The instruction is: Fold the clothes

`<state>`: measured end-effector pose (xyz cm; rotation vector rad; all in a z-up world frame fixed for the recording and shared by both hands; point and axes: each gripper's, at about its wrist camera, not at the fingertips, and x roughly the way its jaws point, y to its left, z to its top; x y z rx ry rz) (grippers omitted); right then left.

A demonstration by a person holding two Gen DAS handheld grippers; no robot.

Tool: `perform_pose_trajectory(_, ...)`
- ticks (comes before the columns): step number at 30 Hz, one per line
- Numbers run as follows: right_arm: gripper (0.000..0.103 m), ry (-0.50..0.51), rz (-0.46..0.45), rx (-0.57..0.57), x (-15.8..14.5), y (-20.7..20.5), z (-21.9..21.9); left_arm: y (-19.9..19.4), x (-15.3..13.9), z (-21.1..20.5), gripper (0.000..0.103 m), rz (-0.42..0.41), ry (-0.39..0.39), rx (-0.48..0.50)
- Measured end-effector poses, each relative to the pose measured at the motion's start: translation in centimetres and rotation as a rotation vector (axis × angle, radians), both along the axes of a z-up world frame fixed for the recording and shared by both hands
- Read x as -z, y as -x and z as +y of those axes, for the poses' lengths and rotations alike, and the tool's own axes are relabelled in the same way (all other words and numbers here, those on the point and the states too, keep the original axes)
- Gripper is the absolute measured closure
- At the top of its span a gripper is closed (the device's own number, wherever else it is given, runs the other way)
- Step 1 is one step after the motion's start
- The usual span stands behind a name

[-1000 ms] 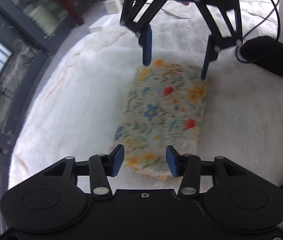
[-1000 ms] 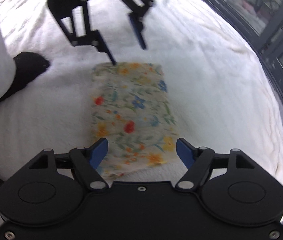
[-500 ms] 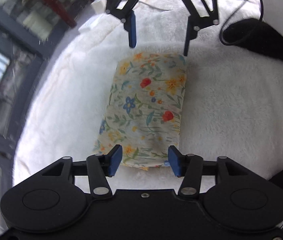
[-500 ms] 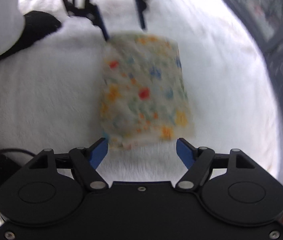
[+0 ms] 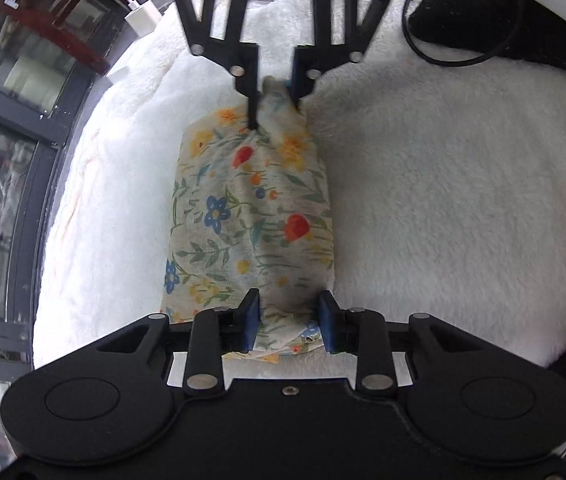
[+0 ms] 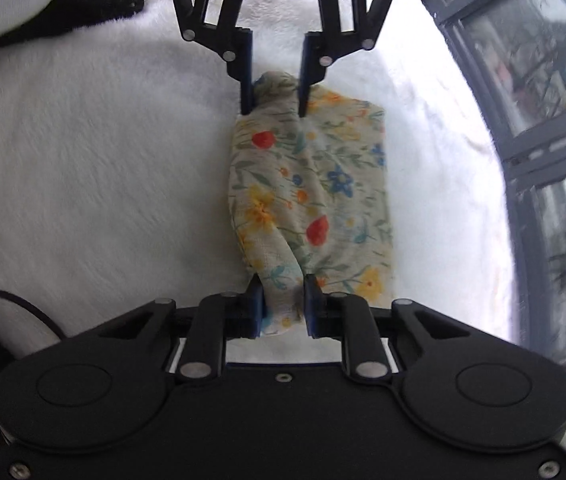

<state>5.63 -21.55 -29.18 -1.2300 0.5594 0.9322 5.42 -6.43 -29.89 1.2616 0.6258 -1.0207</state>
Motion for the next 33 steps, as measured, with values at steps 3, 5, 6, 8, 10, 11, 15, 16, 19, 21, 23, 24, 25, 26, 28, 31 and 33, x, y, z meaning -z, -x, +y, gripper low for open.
perform_pose_trajectory(3, 0.081, -0.003, -0.013, 0.003, 0.1, -1.1, 0.1, -0.2, -0.2, -0.4, 0.075, 0.019, 0.022, -0.043)
perform_pose_trajectory(5, 0.081, 0.012, -0.025, -0.013, 0.5, -1.4, 0.1, -0.3, -0.1, -0.7, 0.074, 0.009, 0.042, -0.061)
perform_pose_trajectory(6, 0.081, 0.026, -0.009, -0.012, 0.7, -1.5, 0.1, -0.2, 0.0, -0.8, 0.074, -0.003, 0.045, -0.060)
perform_pose_trajectory(8, 0.071, 0.025, 0.021, -0.012, 0.7, -1.3, 0.0, 0.2, 0.3, -0.6, 0.074, -0.021, 0.033, -0.042)
perform_pose_trajectory(10, 0.065, 0.005, 0.045, -0.018, 0.4, -0.9, 0.0, 0.6, 0.3, -0.4, 0.073, -0.028, 0.023, -0.029)
perform_pose_trajectory(11, 0.062, -0.015, 0.050, -0.024, 0.2, -0.6, -0.2, 0.5, -0.1, -0.3, 0.072, -0.007, 0.033, -0.043)
perform_pose_trajectory(15, 0.055, -0.071, 0.101, 0.018, -0.8, -0.5, -1.8, -0.5, -3.6, 0.1, 0.063, 0.126, 0.139, -0.184)
perform_pose_trajectory(16, 0.053, -0.083, 0.112, 0.038, -1.2, -0.7, -2.1, -0.7, -4.7, 0.2, 0.062, 0.149, 0.172, -0.227)
perform_pose_trajectory(19, 0.050, -0.124, 0.119, 0.147, -2.8, -1.5, -3.3, -0.9, -9.0, 1.0, 0.055, 0.181, 0.278, -0.350)
perform_pose_trajectory(21, 0.049, -0.152, 0.103, 0.237, -4.9, -1.9, -4.0, -0.7, -12.5, 1.6, 0.052, 0.170, 0.347, -0.424)
perform_pose_trajectory(23, 0.033, -0.233, 0.114, 0.344, -8.4, -2.3, -5.5, -1.3, -16.6, 2.7, 0.048, 0.171, 0.419, -0.500)
perform_pose_trajectory(24, 0.026, -0.309, 0.146, 0.412, -10.9, -2.7, -6.9, -1.8, -18.8, 3.3, 0.046, 0.171, 0.447, -0.542)
perform_pose_trajectory(25, 0.020, -0.378, 0.178, 0.477, -13.3, -3.1, -8.0, -2.4, -21.4, 4.0, 0.043, 0.164, 0.474, -0.591)
perform_pose_trajectory(26, 0.020, -0.419, 0.207, 0.527, -15.1, -3.7, -8.7, -3.2, -24.5, 4.6, 0.039, 0.136, 0.495, -0.650)
perform_pose_trajectory(28, 0.020, -0.514, 0.272, 0.629, -19.5, -4.8, -9.8, -4.0, -28.5, 5.0, 0.025, 0.056, 0.513, -0.764)
perform_pose_trajectory(31, 0.013, -0.574, 0.287, 0.765, -26.0, -5.3, -9.5, -4.3, -35.7, 6.0, 0.008, -0.064, 0.584, -1.037)
perform_pose_trajectory(33, 0.012, -0.545, 0.264, 0.825, -30.3, -4.3, -8.1, -3.7, -38.4, 6.4, 0.007, -0.043, 0.632, -1.131)
